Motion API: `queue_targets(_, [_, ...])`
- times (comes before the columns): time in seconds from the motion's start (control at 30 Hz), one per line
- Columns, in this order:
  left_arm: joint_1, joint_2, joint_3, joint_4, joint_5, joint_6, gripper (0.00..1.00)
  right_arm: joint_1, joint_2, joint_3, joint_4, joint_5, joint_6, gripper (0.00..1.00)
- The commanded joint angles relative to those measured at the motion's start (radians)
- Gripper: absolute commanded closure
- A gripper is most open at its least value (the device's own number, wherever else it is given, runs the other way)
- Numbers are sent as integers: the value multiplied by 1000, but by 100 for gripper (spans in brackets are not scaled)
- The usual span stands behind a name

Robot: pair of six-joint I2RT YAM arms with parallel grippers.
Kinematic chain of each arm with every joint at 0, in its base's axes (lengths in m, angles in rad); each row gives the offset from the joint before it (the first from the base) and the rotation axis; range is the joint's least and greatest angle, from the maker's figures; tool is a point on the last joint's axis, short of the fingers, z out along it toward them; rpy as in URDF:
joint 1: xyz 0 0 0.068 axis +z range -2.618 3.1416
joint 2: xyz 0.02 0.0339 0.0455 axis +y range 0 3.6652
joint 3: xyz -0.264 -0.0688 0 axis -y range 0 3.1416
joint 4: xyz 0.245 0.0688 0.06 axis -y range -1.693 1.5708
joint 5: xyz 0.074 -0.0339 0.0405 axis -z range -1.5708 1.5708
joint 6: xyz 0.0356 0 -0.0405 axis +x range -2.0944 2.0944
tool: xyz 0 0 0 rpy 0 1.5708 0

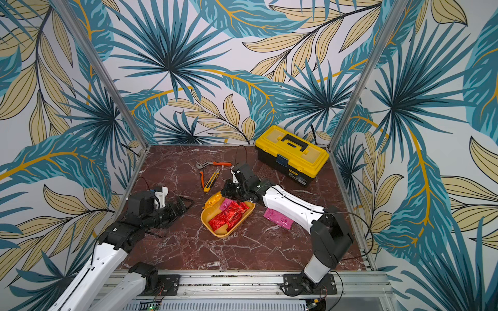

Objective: Take the tea bags out of the storage box
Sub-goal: Pick up the tea bag from the storage box, then place the tea bag at the center of the board.

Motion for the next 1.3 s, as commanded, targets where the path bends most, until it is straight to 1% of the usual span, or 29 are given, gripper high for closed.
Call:
queue_targets(0.0, [7,51,65,55,79,26,0,-33,-61,-15,-58,11,-44,100])
queue_targets(0.1, [-4,112,112,60,96,37,0,-86,-128,-60,-71,13,-52,100])
queue_targets(0.13, [-23,136,129,63,88,40,0,-114,-159,-85,-74,13,-55,100])
queue_targets(0.27, [-153,241,192,99,21,43,0,-229,-262,-174,-84,-3,-61,100])
queue_targets(0.4, [-249,355,217,188,14,15,0,-365,-373,-268,-115,-9,-89,100])
queue_targets(0.53, [-323,440,226,274,1,-20,0,-489,-460,-342,-184,22,-151,100])
queue_targets(0.63, [-365,497,243,306,-9,-28,0,-557,-486,-396,-215,50,-199,100])
queue_targets(0.8, [-399,541,249,330,-20,-43,0,-602,-439,-468,-219,68,-235,100])
queue_targets(0.9, [-412,551,234,380,-23,-61,0,-604,-395,-496,-188,48,-241,100])
queue_targets(1.1, [-429,562,189,432,-25,-91,0,-604,-353,-536,-141,28,-246,100])
queue_targets(1.27, [-430,555,174,438,-34,-95,0,-604,-366,-554,-144,43,-259,90])
